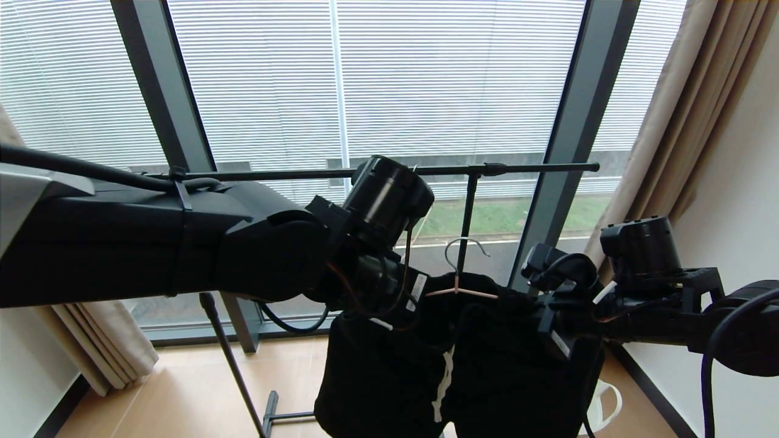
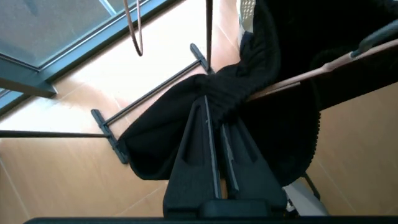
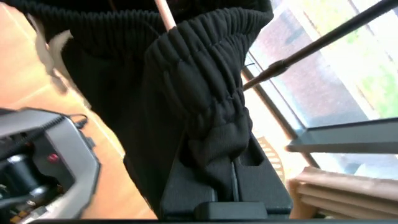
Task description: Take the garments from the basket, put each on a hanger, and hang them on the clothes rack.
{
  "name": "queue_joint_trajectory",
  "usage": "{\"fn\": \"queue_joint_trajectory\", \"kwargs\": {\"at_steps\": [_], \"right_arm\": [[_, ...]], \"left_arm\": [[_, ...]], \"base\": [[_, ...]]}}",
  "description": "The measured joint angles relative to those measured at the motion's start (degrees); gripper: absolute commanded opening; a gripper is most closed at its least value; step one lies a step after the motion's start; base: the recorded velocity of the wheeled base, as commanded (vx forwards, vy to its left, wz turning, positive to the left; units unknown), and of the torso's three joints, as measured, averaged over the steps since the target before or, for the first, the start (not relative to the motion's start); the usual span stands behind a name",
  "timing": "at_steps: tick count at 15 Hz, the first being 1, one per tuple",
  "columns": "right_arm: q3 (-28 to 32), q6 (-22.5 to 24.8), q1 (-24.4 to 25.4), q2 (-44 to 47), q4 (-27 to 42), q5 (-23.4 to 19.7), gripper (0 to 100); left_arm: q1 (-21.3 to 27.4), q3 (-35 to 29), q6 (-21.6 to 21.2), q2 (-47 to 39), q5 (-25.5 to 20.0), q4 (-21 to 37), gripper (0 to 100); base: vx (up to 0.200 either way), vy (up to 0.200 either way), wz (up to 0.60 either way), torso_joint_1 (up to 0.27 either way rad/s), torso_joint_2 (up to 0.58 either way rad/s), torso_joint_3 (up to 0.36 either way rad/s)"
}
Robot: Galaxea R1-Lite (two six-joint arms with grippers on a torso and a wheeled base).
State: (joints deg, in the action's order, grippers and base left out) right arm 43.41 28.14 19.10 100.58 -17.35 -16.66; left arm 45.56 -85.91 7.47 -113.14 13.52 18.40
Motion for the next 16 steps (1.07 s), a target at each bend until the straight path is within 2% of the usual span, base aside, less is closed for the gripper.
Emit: {"fn": "queue_joint_trajectory", "kwargs": {"at_steps": [2,5,9,12,16], "right_arm": [[0.27,-4.17,0.21,0.38,-2.52,-0.02,0],[0.33,-5.78,0.33,1.29,-5.28,-0.02,0],[0.27,-14.04,1.38,2.12,-12.07,-0.06,0],[-0.06,-16.75,2.36,2.47,-14.09,-0.09,0],[-1.6,-18.62,3.02,2.41,-20.15,-2.6,0]], "left_arm": [[0.48,1.56,-1.43,1.18,0.09,-0.01,0],[0.63,2.63,-2.96,3.08,0.09,0.0,0],[1.63,3.85,-4.79,4.07,0.11,0.02,0],[2.6,4.24,-5.02,4.16,0.13,-0.06,0],[3.21,4.35,-5.05,4.13,0.11,-0.15,0]], "base": [[0.0,0.0,0.0,0.0,0.0,0.0],[0.0,0.0,0.0,0.0,0.0,0.0],[0.0,0.0,0.0,0.0,0.0,0.0],[0.0,0.0,0.0,0.0,0.0,0.0],[0.0,0.0,0.0,0.0,0.0,0.0]]}}
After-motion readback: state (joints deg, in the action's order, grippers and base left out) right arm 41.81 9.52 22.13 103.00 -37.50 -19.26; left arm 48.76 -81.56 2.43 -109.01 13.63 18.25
